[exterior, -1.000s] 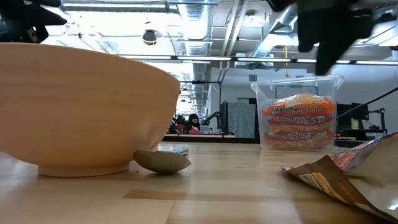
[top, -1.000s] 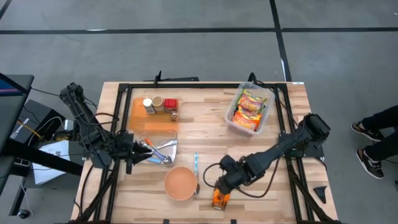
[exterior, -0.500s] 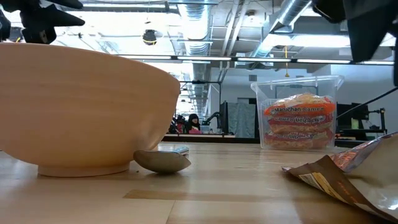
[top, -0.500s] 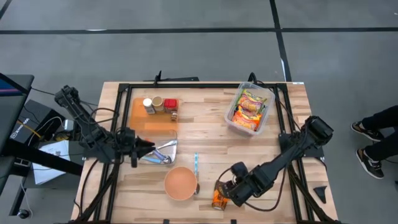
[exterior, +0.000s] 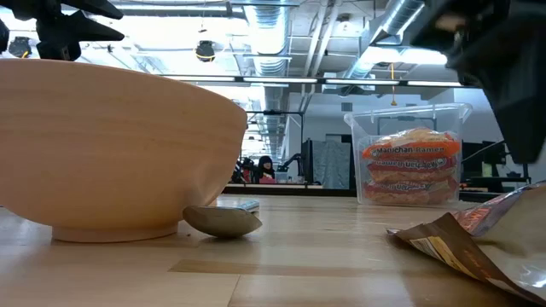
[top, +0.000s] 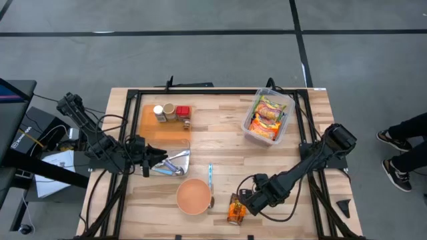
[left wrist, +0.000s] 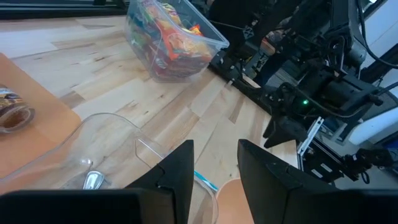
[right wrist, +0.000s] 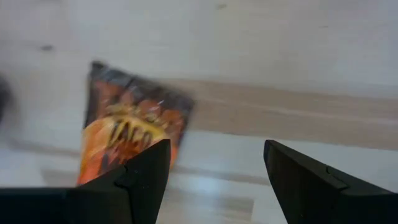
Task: Pick & Place Food Item
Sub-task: Put the orange seasoning bag into the orange bin
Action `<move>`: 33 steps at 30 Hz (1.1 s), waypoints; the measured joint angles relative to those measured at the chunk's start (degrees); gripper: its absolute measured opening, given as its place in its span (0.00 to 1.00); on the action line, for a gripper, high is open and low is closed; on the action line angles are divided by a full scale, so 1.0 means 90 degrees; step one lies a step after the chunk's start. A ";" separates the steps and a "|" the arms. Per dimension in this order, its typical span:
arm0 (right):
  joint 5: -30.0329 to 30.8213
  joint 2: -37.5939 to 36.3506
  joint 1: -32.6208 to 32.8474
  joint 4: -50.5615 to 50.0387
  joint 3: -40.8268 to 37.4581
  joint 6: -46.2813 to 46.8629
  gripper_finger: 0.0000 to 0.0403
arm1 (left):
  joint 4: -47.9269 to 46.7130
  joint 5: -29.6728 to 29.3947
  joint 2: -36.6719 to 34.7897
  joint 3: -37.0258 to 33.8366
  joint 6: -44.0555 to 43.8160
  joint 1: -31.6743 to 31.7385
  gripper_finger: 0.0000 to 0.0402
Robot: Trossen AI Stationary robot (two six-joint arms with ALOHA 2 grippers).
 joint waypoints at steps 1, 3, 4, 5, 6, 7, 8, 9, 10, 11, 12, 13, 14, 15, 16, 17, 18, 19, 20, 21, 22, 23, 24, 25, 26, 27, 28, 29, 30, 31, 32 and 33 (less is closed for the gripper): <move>-0.0054 0.0000 0.0000 -0.0006 -0.0045 0.0081 0.63 | -0.0002 0.0000 0.0000 0.0000 0.0000 0.0000 0.29; -0.0128 0.0000 0.0000 0.0002 -0.0097 0.0252 0.63 | -0.0001 0.0000 0.0000 0.0000 0.0000 0.0000 0.29; -0.0201 0.0000 0.0007 0.0071 -0.0125 0.0344 0.63 | -0.0002 0.0000 0.0000 0.0000 0.0000 0.0000 0.29; -0.0250 0.0000 0.0013 0.0201 -0.0168 0.0422 0.63 | -0.0002 0.0000 0.0000 0.0000 0.0000 0.0000 0.29; -0.0250 0.0000 0.0031 0.0310 -0.0199 0.0482 0.63 | -0.0001 0.0000 0.0000 0.0000 0.0000 0.0000 0.29; -0.0252 0.0000 0.0051 0.0413 -0.0223 0.0521 0.63 | -0.0002 0.0000 0.0000 0.0000 0.0000 0.0000 0.29; -0.0248 0.0012 0.0061 0.0533 -0.0244 0.0534 0.63 | -0.0002 0.0000 0.0000 0.0000 0.0000 0.0000 0.29; -0.0250 0.0058 0.0047 0.0613 -0.0244 0.0534 0.63 | -0.0002 0.0000 0.0000 0.0000 0.0000 0.0000 0.29; -0.0248 0.0103 0.0033 0.0681 -0.0245 0.0534 0.63 | -0.0002 0.0000 0.0000 0.0000 0.0000 0.0000 0.29; -0.0250 0.0154 0.0018 0.0726 -0.0256 0.0534 0.63 | -0.0002 0.0000 0.0000 0.0000 0.0000 0.0000 0.29; -0.0248 0.0224 -0.0005 0.0861 -0.0256 0.0536 0.63 | -0.0002 0.0000 -0.0001 0.0000 0.0000 0.0000 0.29; -0.0248 0.0327 -0.0033 0.1117 -0.0249 0.0534 0.63 | 0.0000 0.0002 -0.0001 0.0000 0.0000 0.0000 0.29; -0.0246 0.0425 -0.0054 0.1282 -0.0244 0.0529 0.63 | -0.0002 0.0002 0.0000 0.0000 0.0000 0.0000 0.29; -0.0242 0.0521 -0.0071 0.1395 -0.0246 0.0527 0.63 | -0.0002 0.0002 -0.0002 0.0000 0.0000 0.0000 0.29; -0.0230 0.0630 -0.0096 0.1586 -0.0251 0.0527 0.63 | 0.0002 0.0003 -0.0002 0.0000 0.0000 0.0000 0.29; -0.0254 0.0712 -0.0124 0.1682 -0.0235 0.0523 0.63 | 0.0004 0.0005 0.0000 0.0000 0.0000 0.0000 0.29; -0.0256 0.0761 -0.0145 0.1750 -0.0229 0.0529 0.63 | 0.0027 0.0007 0.0000 0.0000 0.0000 0.0000 0.29; -0.0258 0.0793 -0.0173 0.1742 -0.0197 0.0525 0.63 | 0.0078 0.0010 -0.0002 0.0000 0.0000 0.0000 0.29; -0.0263 0.0859 -0.0196 0.1695 -0.0136 0.0526 0.63 | 0.0113 0.0010 -0.0002 0.0000 -0.0002 0.0000 0.29; -0.0257 0.0876 -0.0231 0.1654 -0.0087 0.0527 0.62 | 0.0137 0.0011 -0.0002 0.0000 -0.0002 0.0000 0.29; -0.0259 0.0883 -0.0261 0.1601 -0.0054 0.0532 0.61 | 0.0169 0.0015 -0.0002 0.0000 -0.0001 0.0000 0.29; -0.0276 0.0889 -0.0309 0.1547 -0.0024 0.0529 0.60 | 0.0199 0.0017 -0.0002 0.0000 -0.0002 0.0000 0.29; -0.0307 0.0893 -0.0354 0.1518 -0.0020 0.0520 0.59 | 0.0204 0.0015 -0.0002 0.0000 0.0000 0.0000 0.29; -0.0350 0.0898 -0.0390 0.1495 -0.0018 0.0495 0.58 | 0.0206 0.0015 -0.0002 0.0000 0.0000 0.0000 0.29; -0.0385 0.0900 -0.0426 0.1480 -0.0018 0.0465 0.57 | 0.0214 0.0017 0.0000 0.0000 0.0000 0.0000 0.29; -0.0402 0.0901 -0.0459 0.1468 -0.0018 0.0417 0.55 | 0.0221 0.0015 -0.0002 0.0000 0.0000 0.0000 0.29; -0.0409 0.0901 -0.0490 0.1458 -0.0022 0.0371 0.54 | 0.0228 0.0015 -0.0002 0.0000 -0.0002 0.0000 0.29; -0.0408 0.0902 -0.0525 0.1460 -0.0034 0.0350 0.52 | 0.0232 0.0015 -0.0002 0.0000 -0.0002 0.0000 0.29; -0.0401 0.0907 -0.0558 0.1456 -0.0037 0.0344 0.51 | 0.0239 0.0015 -0.0002 0.0000 -0.0002 0.0000 0.29; -0.0401 0.0945 -0.0598 0.1456 -0.0035 0.0342 0.49 | 0.0244 0.0015 -0.0001 0.0000 -0.0002 0.0000 0.29; -0.0399 0.0978 -0.0627 0.1467 -0.0035 0.0340 0.48 | 0.0249 0.0012 -0.0002 0.0000 -0.0002 0.0000 0.29; -0.0384 0.0985 -0.0641 0.1492 -0.0035 0.0340 0.46 | 0.0258 0.0012 -0.0002 0.0000 -0.0002 0.0000 0.29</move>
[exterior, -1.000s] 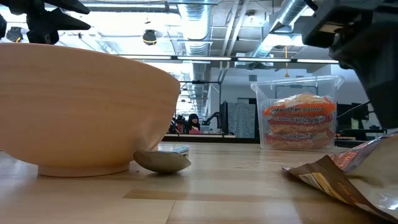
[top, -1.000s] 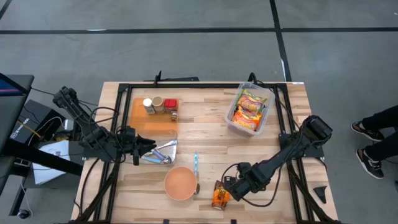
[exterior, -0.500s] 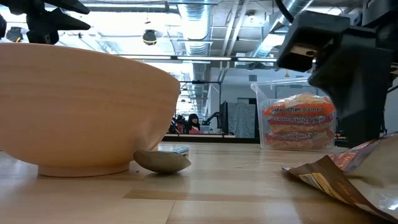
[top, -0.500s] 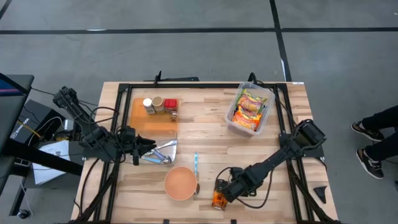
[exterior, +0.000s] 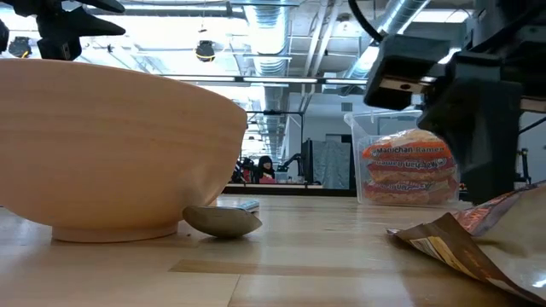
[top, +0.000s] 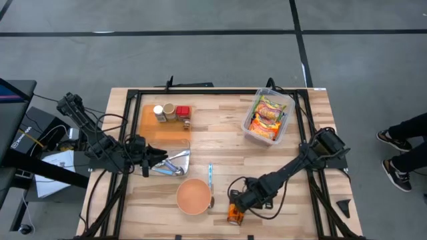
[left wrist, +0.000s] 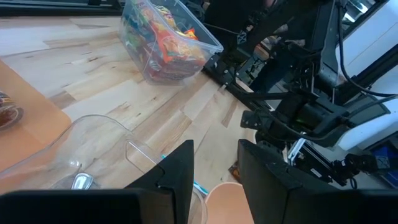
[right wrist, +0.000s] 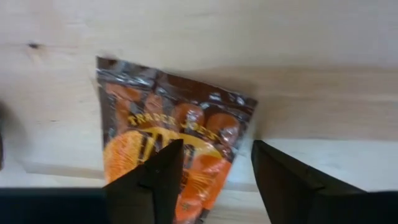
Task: Pick & Place Food Item
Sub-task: Put the orange seasoning bag into the orange bin
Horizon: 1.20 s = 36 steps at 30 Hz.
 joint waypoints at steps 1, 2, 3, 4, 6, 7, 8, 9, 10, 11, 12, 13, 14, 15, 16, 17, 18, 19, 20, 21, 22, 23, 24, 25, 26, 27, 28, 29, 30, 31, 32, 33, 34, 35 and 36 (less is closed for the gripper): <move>0.0041 0.0001 -0.0015 0.0036 -0.0006 -0.0016 0.44 | 0.0004 0.0002 0.0000 0.0000 0.0000 0.0000 0.29; 0.0089 0.0028 -0.0028 0.0067 -0.0007 -0.0047 0.43 | 0.0004 0.0000 0.0000 0.0000 0.0000 0.0000 0.29; 0.0113 0.0091 -0.0050 0.0102 0.0003 -0.0106 0.41 | 0.0006 -0.0001 0.0000 0.0000 0.0000 0.0000 0.29; 0.0123 0.0118 -0.0075 0.0154 0.0002 -0.0152 0.39 | 0.0004 0.0000 0.0000 0.0000 0.0000 0.0000 0.29; 0.0133 0.0146 -0.0109 0.0258 0.0005 -0.0253 0.35 | 0.0006 -0.0003 0.0000 0.0000 0.0000 0.0000 0.29; 0.0146 0.0173 -0.0130 0.0289 0.0007 -0.0290 0.32 | 0.0013 -0.0007 0.0000 0.0000 0.0000 0.0000 0.29; 0.0186 0.0183 -0.0134 0.0329 0.0007 -0.0300 0.29 | 0.0014 -0.0007 0.0002 0.0000 0.0000 0.0000 0.29; 0.0264 0.0189 -0.0134 0.0353 0.0007 -0.0310 0.26 | 0.0015 -0.0007 0.0002 0.0000 0.0000 0.0000 0.29; 0.0338 0.0192 -0.0134 0.0368 0.0007 -0.0314 0.23 | 0.0023 -0.0010 0.0000 0.0000 0.0000 0.0000 0.29; 0.0413 0.0193 -0.0134 0.0376 0.0007 -0.0313 0.20 | 0.0028 -0.0012 0.0001 0.0000 0.0000 0.0000 0.29; 0.0485 0.0194 -0.0134 0.0385 0.0005 -0.0313 0.16 | 0.0028 -0.0011 0.0002 0.0000 0.0000 0.0000 0.29; 0.0546 0.0196 -0.0134 0.0398 0.0004 -0.0316 0.13 | 0.0028 -0.0010 0.0001 0.0000 0.0000 0.0000 0.29; 0.0603 0.0198 -0.0133 0.0428 0.0002 -0.0321 0.09 | 0.0030 -0.0012 0.0000 0.0000 0.0000 0.0000 0.29; 0.0675 0.0200 -0.0128 0.0460 0.0002 -0.0322 0.05 | 0.0028 -0.0011 0.0001 0.0000 0.0000 0.0000 0.29; 0.0769 0.0200 -0.0113 0.0511 0.0000 -0.0332 0.03 | 0.0028 -0.0010 0.0000 0.0000 0.0000 0.0000 0.29; 0.0862 0.0205 -0.0093 0.0559 0.0000 -0.0331 0.02 | 0.0028 -0.0010 0.0000 0.0000 0.0000 0.0000 0.29; 0.0946 0.0208 -0.0074 0.0605 -0.0004 -0.0304 0.02 | 0.0028 -0.0010 0.0000 0.0000 0.0000 0.0000 0.29; 0.1000 0.0212 -0.0053 0.0644 -0.0006 -0.0266 0.02 | 0.0026 -0.0012 0.0000 0.0000 0.0000 0.0000 0.29; 0.1073 0.0214 -0.0030 0.0681 -0.0008 -0.0223 0.01 | 0.0026 -0.0011 0.0001 0.0000 0.0000 0.0000 0.29; 0.1178 0.0217 0.0005 0.0715 -0.0009 -0.0173 0.01 | 0.0026 -0.0010 0.0000 0.0000 0.0000 0.0000 0.29; 0.1311 0.0217 0.0050 0.0728 0.0004 -0.0124 0.01 | 0.0026 -0.0010 0.0000 0.0000 0.0000 0.0000 0.29; 0.1452 0.0219 0.0094 0.0718 0.0037 -0.0079 0.00 | 0.0026 -0.0010 0.0001 0.0000 0.0000 0.0000 0.29; 0.1562 0.0226 0.0133 0.0706 0.0070 -0.0041 0.00 | 0.0026 -0.0010 0.0000 0.0000 0.0000 0.0000 0.29; 0.1661 0.0235 0.0169 0.0687 0.0114 -0.0008 0.00 | 0.0026 -0.0010 0.0000 0.0000 0.0000 0.0000 0.29; 0.1768 0.0250 0.0203 0.0674 0.0161 0.0010 0.00 | 0.0026 -0.0010 0.0000 0.0000 0.0000 0.0000 0.29; 0.1913 0.0272 0.0236 0.0657 0.0223 0.0014 0.00 | 0.0024 -0.0007 0.0000 0.0000 0.0000 0.0000 0.29; 0.2039 0.0294 0.0251 0.0632 0.0285 0.0016 0.00 | 0.0023 -0.0007 0.0000 0.0000 0.0000 0.0000 0.29; 0.2103 0.0291 0.0254 0.0564 0.0332 0.0021 0.00 | 0.0023 -0.0007 0.0000 0.0000 0.0000 0.0000 0.29; 0.2196 0.0284 0.0254 0.0513 0.0393 0.0024 0.00 | 0.0023 -0.0007 0.0000 0.0000 0.0000 0.0000 0.29; 0.2269 0.0280 0.0253 0.0479 0.0469 0.0024 0.00 | 0.0023 -0.0007 0.0000 0.0000 0.0000 0.0000 0.29; 0.2295 0.0276 0.0266 0.0413 0.0541 0.0024 0.00 | 0.0023 -0.0007 0.0000 0.0000 0.0000 0.0000 0.29; 0.2320 0.0273 0.0294 0.0302 0.0621 0.0024 0.00 | 0.0023 -0.0006 0.0000 0.0000 0.0000 0.0000 0.29; 0.2314 0.0273 0.0312 0.0187 0.0707 0.0024 0.00 | 0.0024 -0.0005 0.0000 0.0000 0.0000 0.0000 0.29; 0.2303 0.0273 0.0326 0.0061 0.0803 0.0006 0.00 | 0.0023 -0.0004 0.0002 0.0000 0.0000 0.0000 0.29; 0.2279 0.0271 0.0335 -0.0070 0.0916 -0.0027 0.00 | 0.0024 0.0003 0.0002 0.0000 0.0000 0.0000 0.29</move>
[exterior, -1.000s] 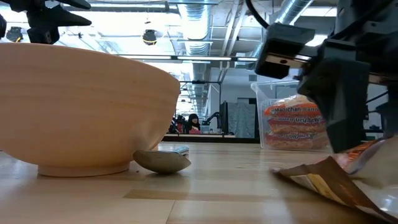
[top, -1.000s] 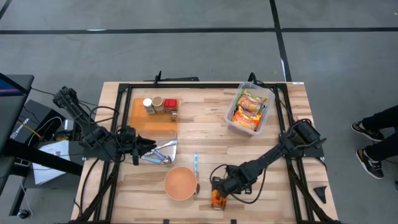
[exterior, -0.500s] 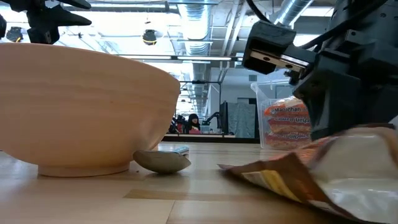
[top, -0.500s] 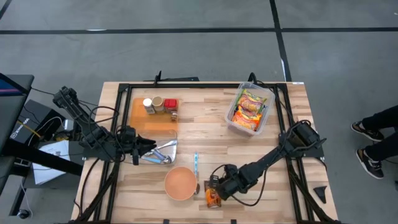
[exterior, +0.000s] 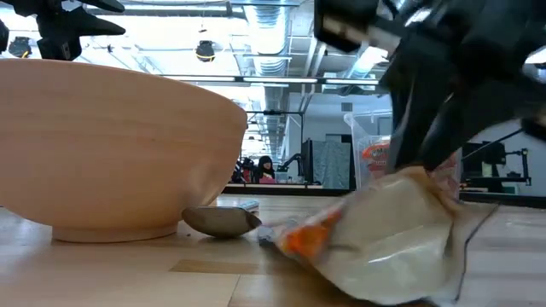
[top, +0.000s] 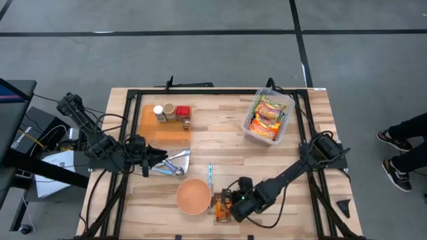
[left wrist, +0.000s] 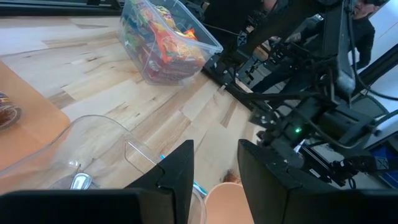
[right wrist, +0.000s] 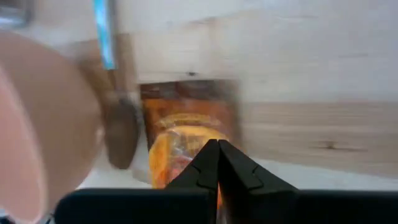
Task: Pick & Place Food Item
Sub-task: Put the orange seasoning bag into the orange bin
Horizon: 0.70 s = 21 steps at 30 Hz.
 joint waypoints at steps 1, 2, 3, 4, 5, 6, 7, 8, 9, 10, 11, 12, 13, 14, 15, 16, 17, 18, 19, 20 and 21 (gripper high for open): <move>0.0001 -0.0009 0.0025 -0.0131 0.0103 -0.0066 0.00 | 0.0002 0.0012 -0.0002 0.0000 -0.0002 0.0000 0.29; 0.0005 -0.0014 0.0038 -0.0278 0.0206 -0.0136 0.00 | 0.0002 0.0028 0.0000 0.0000 -0.0002 0.0000 0.29; 0.0001 -0.0015 0.0041 -0.0449 0.0321 -0.0156 0.00 | 0.0002 0.0031 0.0000 0.0000 -0.0002 0.0000 0.29; 0.0005 -0.0015 0.0041 -0.0639 0.0442 -0.0167 0.00 | 0.0002 0.0031 -0.0002 0.0000 -0.0002 0.0000 0.29; 0.0001 -0.0019 0.0051 -0.0837 0.0556 -0.0172 0.00 | 0.0002 0.0033 -0.0002 0.0000 -0.0002 0.0000 0.29; 0.0000 -0.0024 0.0081 -0.0995 0.0658 -0.0210 0.00 | 0.0002 0.0033 -0.0001 0.0000 -0.0002 0.0000 0.29; -0.0025 -0.0024 0.0103 -0.1133 0.0751 -0.0263 0.00 | 0.0002 0.0033 -0.0002 0.0000 -0.0002 0.0000 0.29; -0.0052 -0.0024 0.0118 -0.1246 0.0827 -0.0321 0.00 | 0.0002 0.0033 -0.0002 0.0000 -0.0002 0.0000 0.29; -0.0057 -0.0024 0.0142 -0.1327 0.0890 -0.0393 0.00 | 0.0002 0.0033 -0.0002 0.0000 -0.0002 0.0000 0.29; -0.0050 -0.0024 0.0174 -0.1337 0.0943 -0.0529 0.00 | 0.0002 0.0033 -0.0002 0.0000 -0.0002 0.0000 0.29; -0.0036 -0.0026 0.0199 -0.1260 0.0970 -0.0677 0.00 | 0.0002 0.0033 -0.0001 0.0000 -0.0002 0.0000 0.29; -0.0018 -0.0031 0.0202 -0.1165 0.0981 -0.0802 0.00 | 0.0002 0.0033 0.0000 0.0000 -0.0002 0.0000 0.29; -0.0023 -0.0034 0.0197 -0.1069 0.0981 -0.0889 0.01 | 0.0002 0.0033 -0.0002 0.0000 -0.0002 0.0000 0.29; -0.0043 -0.0034 0.0192 -0.0974 0.0981 -0.0995 0.02 | 0.0002 0.0033 -0.0002 0.0000 -0.0002 0.0000 0.29; -0.0100 -0.0034 0.0192 -0.0864 0.0981 -0.1106 0.04 | 0.0002 0.0033 0.0000 0.0000 -0.0002 0.0000 0.29; -0.0141 -0.0034 0.0187 -0.0782 0.0981 -0.1208 0.06 | 0.0002 0.0033 0.0000 0.0000 -0.0002 0.0000 0.29; -0.0172 -0.0034 0.0177 -0.0734 0.0981 -0.1265 0.09 | 0.0002 0.0033 -0.0002 0.0000 -0.0002 0.0000 0.29; -0.0220 -0.0034 0.0168 -0.0708 0.0983 -0.1283 0.12 | 0.0002 0.0036 0.0000 0.0000 -0.0002 0.0000 0.29; -0.0287 -0.0034 0.0141 -0.0707 0.0984 -0.1284 0.15 | 0.0002 0.0036 -0.0002 0.0000 -0.0002 0.0000 0.29; -0.0347 -0.0034 0.0129 -0.0705 0.0984 -0.1284 0.19 | 0.0002 0.0036 -0.0002 0.0000 -0.0002 0.0000 0.29; -0.0447 -0.0034 0.0112 -0.0697 0.0984 -0.1284 0.23 | 0.0002 0.0036 -0.0002 0.0000 -0.0002 0.0000 0.29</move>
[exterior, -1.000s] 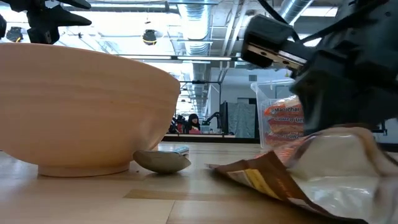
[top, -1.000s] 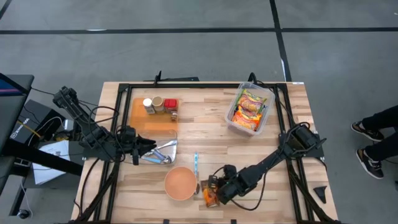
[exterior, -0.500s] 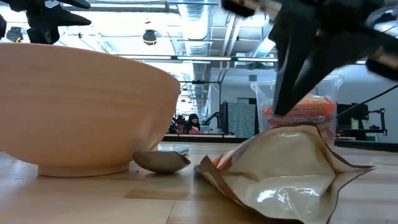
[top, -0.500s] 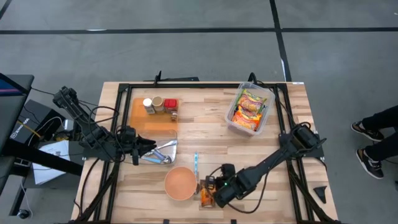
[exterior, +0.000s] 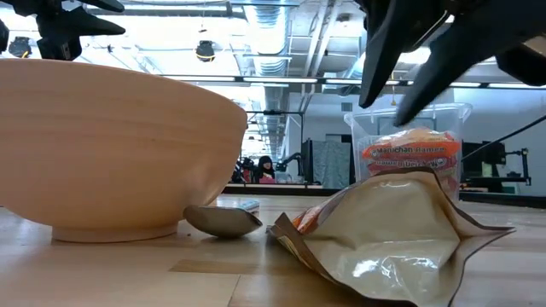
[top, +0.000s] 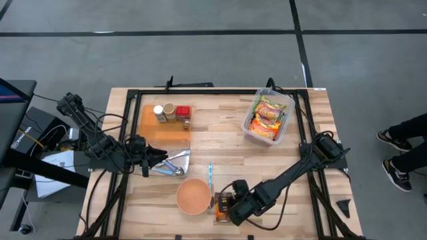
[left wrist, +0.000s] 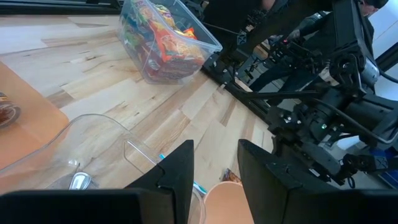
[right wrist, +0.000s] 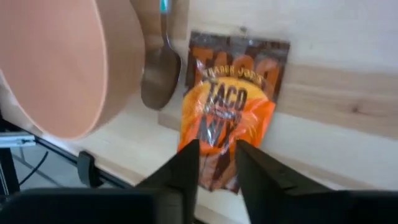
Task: Pick & Place Food Item
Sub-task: Put the orange seasoning bag into the orange bin
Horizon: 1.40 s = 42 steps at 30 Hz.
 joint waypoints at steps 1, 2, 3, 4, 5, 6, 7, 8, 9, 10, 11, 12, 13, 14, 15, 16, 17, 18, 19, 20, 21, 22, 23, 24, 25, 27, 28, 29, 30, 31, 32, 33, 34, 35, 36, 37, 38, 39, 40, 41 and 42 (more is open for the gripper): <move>-0.0117 0.0000 -0.0011 0.0022 0.0000 0.0000 0.27 | 0.0000 0.0000 0.0002 0.0000 0.0000 0.0000 0.29; -0.0219 0.0000 -0.0017 0.0062 0.0000 0.0000 0.31 | 0.0000 0.0000 0.0001 0.0000 0.0000 0.0000 0.29; -0.0305 0.0000 -0.0033 0.0107 0.0000 0.0000 0.34 | 0.0000 0.0000 0.0001 0.0000 0.0000 0.0000 0.29; -0.0375 0.0000 -0.0054 0.0139 0.0000 0.0000 0.38 | 0.0000 0.0000 0.0002 0.0000 0.0000 0.0000 0.29; -0.0429 0.0000 -0.0066 0.0167 -0.0004 -0.0001 0.41 | 0.0000 0.0002 -0.0001 0.0000 0.0000 0.0000 0.29; -0.0493 -0.0002 -0.0076 0.0233 -0.0037 0.0002 0.44 | 0.0000 0.0002 0.0002 0.0000 0.0000 -0.0002 0.29; -0.0530 -0.0002 -0.0099 0.0261 -0.0066 0.0014 0.46 | 0.0000 0.0002 -0.0001 0.0000 0.0000 -0.0002 0.29; -0.0558 -0.0002 -0.0107 0.0254 -0.0091 0.0052 0.47 | 0.0000 0.0002 0.0001 0.0000 0.0000 -0.0002 0.29; -0.0588 -0.0002 -0.0105 0.0258 -0.0106 0.0100 0.49 | 0.0000 0.0002 0.0000 0.0000 0.0000 -0.0002 0.29; -0.0661 -0.0002 -0.0107 0.0302 -0.0129 0.0142 0.49 | 0.0000 0.0002 0.0001 0.0000 0.0000 -0.0002 0.29; -0.0696 -0.0002 -0.0110 0.0331 -0.0152 0.0158 0.49 | 0.0000 0.0002 0.0000 0.0000 0.0000 -0.0002 0.29; -0.0710 -0.0002 -0.0110 0.0335 -0.0171 0.0167 0.49 | 0.0000 0.0005 0.0001 0.0000 0.0000 -0.0002 0.29; -0.0721 -0.0002 -0.0109 0.0336 -0.0183 0.0183 0.49 | 0.0000 0.0005 -0.0001 0.0000 0.0000 -0.0002 0.29; -0.0723 -0.0002 -0.0105 0.0345 -0.0185 0.0225 0.48 | 0.0000 0.0009 -0.0001 0.0000 0.0000 -0.0002 0.29; -0.0723 -0.0002 -0.0102 0.0368 -0.0185 0.0270 0.47 | 0.0000 0.0036 -0.0001 0.0000 0.0000 -0.0002 0.29; -0.0723 -0.0002 -0.0092 0.0389 -0.0185 0.0280 0.46 | 0.0000 0.0054 -0.0001 0.0000 0.0000 -0.0002 0.29; -0.0729 -0.0002 -0.0085 0.0414 -0.0185 0.0289 0.45 | 0.0000 0.0056 0.0000 0.0000 0.0000 -0.0002 0.29; -0.0750 -0.0002 -0.0079 0.0457 -0.0185 0.0289 0.44 | 0.0000 0.0058 0.0001 0.0000 0.0000 -0.0002 0.29; -0.0769 0.0011 -0.0064 0.0525 -0.0185 0.0287 0.43 | 0.0000 0.0057 0.0001 0.0000 0.0002 -0.0002 0.29; -0.0792 0.0082 -0.0043 0.0649 -0.0173 0.0284 0.41 | 0.0000 0.0056 0.0000 0.0000 0.0002 -0.0002 0.29; -0.0835 0.0156 -0.0044 0.0781 -0.0170 0.0298 0.41 | 0.0000 0.0056 0.0001 0.0000 0.0002 -0.0002 0.29; -0.0857 0.0210 -0.0042 0.0739 -0.0187 0.0318 0.40 | -0.0001 0.0056 0.0001 0.0000 0.0002 -0.0002 0.29; -0.0868 0.0261 -0.0039 0.0701 -0.0204 0.0330 0.39 | -0.0003 0.0056 -0.0001 0.0000 0.0002 -0.0002 0.29; -0.0879 0.0339 -0.0039 0.0893 -0.0200 0.0335 0.39 | -0.0005 0.0056 -0.0001 0.0000 0.0002 -0.0002 0.29; -0.0926 0.0426 -0.0039 0.1102 -0.0172 0.0335 0.39 | -0.0009 0.0056 0.0002 0.0000 0.0002 -0.0002 0.29; -0.1010 0.0548 -0.0041 0.1151 -0.0182 0.0338 0.40 | -0.0012 0.0056 -0.0001 0.0000 0.0002 -0.0002 0.29; -0.1019 0.0635 -0.0057 0.1316 -0.0185 0.0350 0.40 | -0.0014 0.0056 0.0000 0.0000 0.0004 -0.0002 0.29; -0.1058 0.0716 -0.0075 0.1473 -0.0182 0.0400 0.41 | -0.0021 0.0056 0.0004 0.0000 0.0004 -0.0002 0.29; -0.1113 0.0751 -0.0087 0.1493 -0.0182 0.0452 0.41 | -0.0022 0.0056 0.0001 0.0000 0.0005 -0.0002 0.29; -0.1159 0.0790 -0.0092 0.1533 -0.0180 0.0478 0.41 | -0.0022 0.0056 -0.0001 0.0000 0.0005 -0.0003 0.29; -0.1202 0.0822 -0.0094 0.1613 -0.0176 0.0500 0.40 | -0.0022 0.0056 -0.0001 0.0000 0.0005 -0.0005 0.29; -0.1219 0.0862 -0.0098 0.1635 -0.0166 0.0503 0.40 | -0.0024 0.0056 0.0004 0.0000 0.0005 -0.0005 0.29; -0.1240 0.0892 -0.0098 0.1643 -0.0163 0.0503 0.38 | -0.0024 0.0056 0.0002 0.0000 0.0005 -0.0002 0.29; -0.1245 0.0899 -0.0098 0.1652 -0.0163 0.0503 0.37 | -0.0026 0.0063 -0.0001 0.0000 0.0005 -0.0005 0.29; -0.1245 0.0901 -0.0098 0.1642 -0.0163 0.0502 0.35 | -0.0033 0.0097 0.0000 0.0000 0.0005 -0.0004 0.29; -0.1245 0.0904 -0.0098 0.1606 -0.0160 0.0496 0.33 | -0.0040 0.0107 0.0002 0.0000 0.0005 -0.0002 0.29; -0.1236 0.0906 -0.0098 0.1595 -0.0160 0.0477 0.30 | -0.0036 0.0111 -0.0001 0.0000 0.0005 -0.0003 0.29; -0.1216 0.0906 -0.0098 0.1577 -0.0160 0.0474 0.26 | -0.0037 0.0109 -0.0001 0.0000 0.0007 -0.0004 0.29; -0.1200 0.0906 -0.0093 0.1550 -0.0158 0.0474 0.23 | -0.0051 0.0109 0.0002 0.0000 0.0007 -0.0005 0.29; -0.1188 0.0906 -0.0093 0.1525 -0.0158 0.0466 0.19 | -0.0053 0.0109 -0.0001 0.0000 0.0007 -0.0002 0.29; -0.1187 0.0906 -0.0092 0.1502 -0.0158 0.0458 0.14 | -0.0053 0.0109 -0.0001 0.0000 0.0007 -0.0002 0.29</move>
